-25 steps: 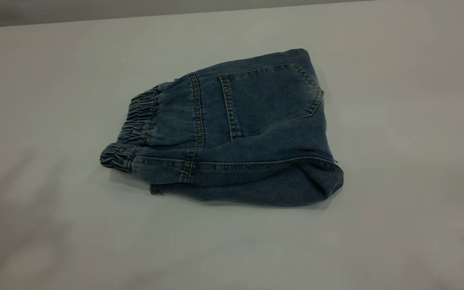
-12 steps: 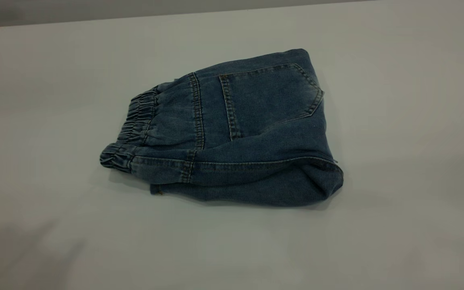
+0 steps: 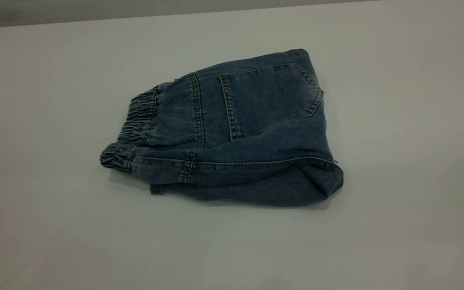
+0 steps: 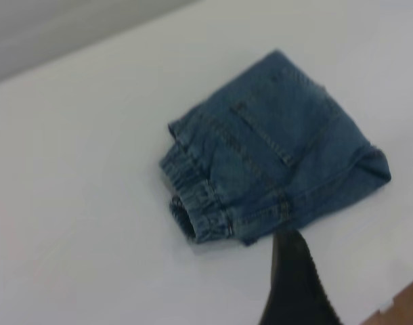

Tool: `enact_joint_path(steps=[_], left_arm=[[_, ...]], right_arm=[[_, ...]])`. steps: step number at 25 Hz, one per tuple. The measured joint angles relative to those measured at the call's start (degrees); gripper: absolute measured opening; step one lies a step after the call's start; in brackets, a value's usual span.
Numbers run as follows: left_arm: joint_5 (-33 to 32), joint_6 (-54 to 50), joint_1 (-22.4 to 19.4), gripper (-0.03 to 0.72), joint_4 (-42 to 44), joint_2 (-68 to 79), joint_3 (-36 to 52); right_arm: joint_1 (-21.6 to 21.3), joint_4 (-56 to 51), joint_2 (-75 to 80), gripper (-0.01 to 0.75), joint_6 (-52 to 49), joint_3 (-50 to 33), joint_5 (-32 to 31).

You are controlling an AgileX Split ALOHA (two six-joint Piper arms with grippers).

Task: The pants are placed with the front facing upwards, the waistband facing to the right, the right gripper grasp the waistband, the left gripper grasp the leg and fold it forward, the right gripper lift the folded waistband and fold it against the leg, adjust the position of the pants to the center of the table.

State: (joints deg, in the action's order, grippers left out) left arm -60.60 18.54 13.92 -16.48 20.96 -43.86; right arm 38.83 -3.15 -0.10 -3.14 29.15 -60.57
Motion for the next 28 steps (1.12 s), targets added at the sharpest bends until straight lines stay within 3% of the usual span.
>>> enact_joint_path(steps=[12, 17, 22, 28], left_arm=[[-1.1, -1.4, 0.0, 0.388, 0.8, -14.2, 11.2], [-3.7, -4.5, -0.1, 0.388, 6.6, -14.4, 13.0], [-1.3, -12.2, -0.1, 0.388, 14.0, -14.4, 13.7], [-1.0, -15.5, -0.1, 0.388, 15.0, -14.4, 15.1]], right_arm=[[0.0, 0.5, 0.1, 0.386, -0.2, 0.0, -0.4], [0.0, 0.6, 0.1, 0.386, -0.6, 0.0, -0.4], [0.0, 0.4, 0.1, 0.386, -1.2, 0.0, -0.4], [0.0, 0.4, 0.1, 0.386, -1.2, -0.1, -0.4]])
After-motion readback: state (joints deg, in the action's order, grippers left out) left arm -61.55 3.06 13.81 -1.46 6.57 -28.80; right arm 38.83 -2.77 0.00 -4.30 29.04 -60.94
